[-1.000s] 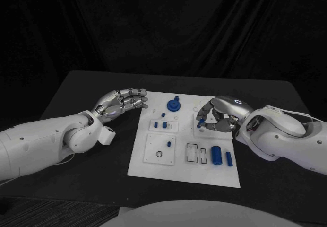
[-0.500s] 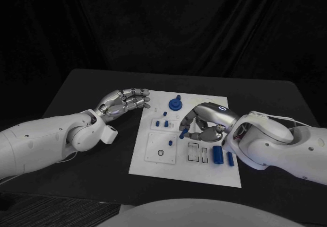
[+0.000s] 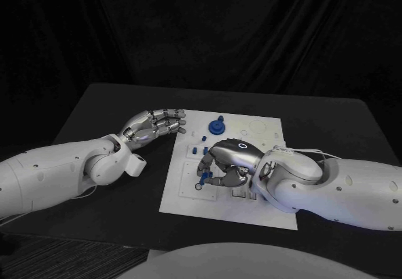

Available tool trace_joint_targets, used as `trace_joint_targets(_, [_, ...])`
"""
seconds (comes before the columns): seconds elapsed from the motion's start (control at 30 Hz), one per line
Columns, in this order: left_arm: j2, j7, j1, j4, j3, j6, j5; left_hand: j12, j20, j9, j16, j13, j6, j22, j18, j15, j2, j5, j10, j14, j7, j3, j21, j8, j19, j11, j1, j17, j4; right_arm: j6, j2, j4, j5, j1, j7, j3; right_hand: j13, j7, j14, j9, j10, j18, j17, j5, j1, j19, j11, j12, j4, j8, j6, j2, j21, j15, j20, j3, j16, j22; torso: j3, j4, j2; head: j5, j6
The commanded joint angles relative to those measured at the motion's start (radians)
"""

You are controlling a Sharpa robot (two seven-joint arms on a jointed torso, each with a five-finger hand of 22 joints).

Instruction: Assemble the parts on the task board

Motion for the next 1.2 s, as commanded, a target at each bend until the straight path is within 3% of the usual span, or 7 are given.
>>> trace_joint_targets(0.03, [0.002,0.009,-0.002,0.002,0.001,0.014,0.006,0.003,-0.001,-0.001,0.003,0.0,0.002,-0.001,-0.012,0.009,0.003,0.004,0.002,-0.001,0.006,-0.002,0.004,-0.005,0.005,0.007,0.007,-0.002,-0.005,0.012,0.012,-0.009,-0.07,-0.005,0.019,0.001,-0.002,0.003,0.008,-0.002,0.038,0.002,0.004,0.001,-0.002,0.008,-0.032,-0.006,-0.002,-0.004,-0.004,-0.007,0.007,-0.001,0.001,0.008,0.004,0.135,-0.0002,0.0008,0.001,0.002,-0.003])
trace_joint_targets(0.57, [0.003,0.007,-0.002,0.003,0.001,0.016,0.006,0.003,-0.001,-0.001,0.003,0.0,0.002,-0.001,-0.012,0.009,0.003,0.004,0.002,-0.001,0.006,-0.002,0.004,-0.005,0.005,0.007,0.007,-0.002,-0.005,0.063,0.069,-0.05,-0.172,-0.013,0.006,0.001,-0.005,0.004,0.01,-0.005,0.044,0.002,0.006,0.001,0.007,0.01,-0.032,-0.012,-0.014,-0.008,-0.002,-0.009,0.011,-0.001,0.001,0.014,0.007,0.137,-0.0011,0.0002,0.0,0.002,-0.005])
trace_joint_targets(1.2, [0.004,0.01,-0.003,0.002,0.001,0.016,0.006,0.001,-0.001,-0.002,0.003,-0.001,0.004,-0.002,-0.013,0.01,0.003,0.004,0.003,-0.002,0.009,0.001,0.004,-0.007,0.006,0.009,0.005,-0.002,-0.008,0.11,0.072,-0.073,-0.223,-0.03,-0.017,0.001,-0.007,0.005,0.006,-0.006,0.045,0.003,-0.003,0.001,0.009,0.008,-0.031,-0.015,-0.018,-0.011,-0.002,-0.01,0.004,-0.001,0.001,0.017,0.001,0.135,-0.001,0.0002,0.0,0.001,-0.005])
